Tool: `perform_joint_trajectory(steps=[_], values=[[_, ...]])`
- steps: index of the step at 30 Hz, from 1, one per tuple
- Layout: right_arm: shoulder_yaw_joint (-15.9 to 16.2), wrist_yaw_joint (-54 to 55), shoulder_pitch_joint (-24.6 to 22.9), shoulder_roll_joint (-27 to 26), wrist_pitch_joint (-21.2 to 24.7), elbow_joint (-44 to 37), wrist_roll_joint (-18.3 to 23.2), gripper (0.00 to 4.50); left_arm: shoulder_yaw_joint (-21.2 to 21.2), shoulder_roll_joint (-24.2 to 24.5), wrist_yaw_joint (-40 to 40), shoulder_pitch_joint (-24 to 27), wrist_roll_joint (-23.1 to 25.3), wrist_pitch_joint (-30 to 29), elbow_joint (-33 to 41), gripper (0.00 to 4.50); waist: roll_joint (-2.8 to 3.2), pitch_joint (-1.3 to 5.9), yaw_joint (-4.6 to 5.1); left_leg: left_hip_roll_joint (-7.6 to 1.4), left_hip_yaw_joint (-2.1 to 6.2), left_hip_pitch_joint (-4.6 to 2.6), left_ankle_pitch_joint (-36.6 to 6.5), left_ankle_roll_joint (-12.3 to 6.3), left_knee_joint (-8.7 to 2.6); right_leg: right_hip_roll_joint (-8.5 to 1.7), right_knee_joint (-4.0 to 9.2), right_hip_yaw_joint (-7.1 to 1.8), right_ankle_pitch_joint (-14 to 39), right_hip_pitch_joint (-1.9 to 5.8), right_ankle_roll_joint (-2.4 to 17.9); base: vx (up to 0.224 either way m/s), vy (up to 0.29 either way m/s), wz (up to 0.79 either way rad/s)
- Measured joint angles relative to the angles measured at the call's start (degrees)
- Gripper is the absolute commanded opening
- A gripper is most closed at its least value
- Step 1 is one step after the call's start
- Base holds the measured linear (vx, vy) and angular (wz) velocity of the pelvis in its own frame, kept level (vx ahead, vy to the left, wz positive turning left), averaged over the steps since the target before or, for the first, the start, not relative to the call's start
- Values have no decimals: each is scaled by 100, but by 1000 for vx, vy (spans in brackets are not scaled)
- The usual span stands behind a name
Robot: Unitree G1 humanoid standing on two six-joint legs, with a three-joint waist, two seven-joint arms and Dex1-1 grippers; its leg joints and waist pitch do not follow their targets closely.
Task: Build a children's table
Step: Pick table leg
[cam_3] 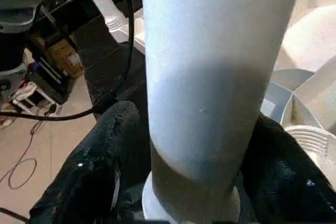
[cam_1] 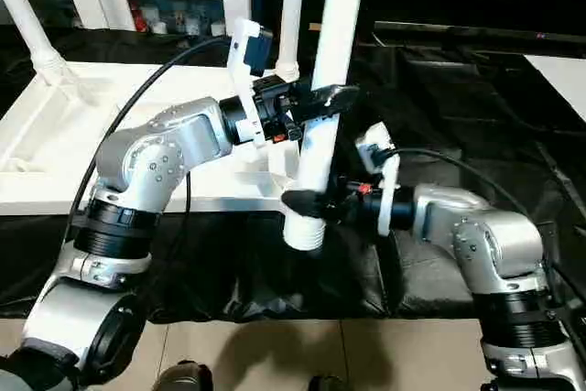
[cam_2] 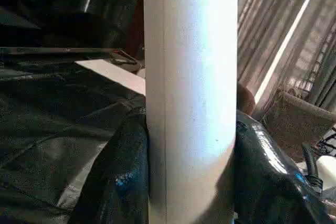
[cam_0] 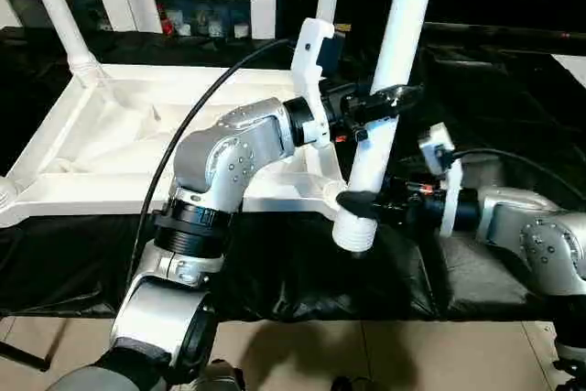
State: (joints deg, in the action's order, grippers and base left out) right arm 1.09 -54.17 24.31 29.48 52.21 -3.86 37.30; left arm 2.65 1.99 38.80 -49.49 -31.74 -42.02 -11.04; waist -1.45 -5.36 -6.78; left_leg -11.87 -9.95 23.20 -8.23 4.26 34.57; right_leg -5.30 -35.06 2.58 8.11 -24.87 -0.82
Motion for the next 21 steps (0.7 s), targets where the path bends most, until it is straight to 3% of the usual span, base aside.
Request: perform_joint_trajectory(steps=[11, 18, 21], values=[[168, -104, 10, 9, 0, 80, -22, 298, 48, 32, 123, -15, -13, -108, 1, 180, 0, 0, -5, 0, 0, 0, 0, 0, 0, 0, -1, 0, 0, 0, 1, 0, 0, 0], [176, -123, 11, -4, -5, 181, -37, 221, 62, 71, 212, -15, -13, -154, 1, 180, -1, 1, -9, 0, 0, -1, 0, 0, 0, 0, -3, 0, -3, 0, 4, 0, 0, 0], [195, -132, 20, -7, -27, 184, -64, 216, 61, 73, 212, -15, -13, -167, 1, 180, -1, 1, -16, 0, 0, -2, 0, 0, 1, 0, -4, 0, -4, 0, 6, 0, 0, 0]])
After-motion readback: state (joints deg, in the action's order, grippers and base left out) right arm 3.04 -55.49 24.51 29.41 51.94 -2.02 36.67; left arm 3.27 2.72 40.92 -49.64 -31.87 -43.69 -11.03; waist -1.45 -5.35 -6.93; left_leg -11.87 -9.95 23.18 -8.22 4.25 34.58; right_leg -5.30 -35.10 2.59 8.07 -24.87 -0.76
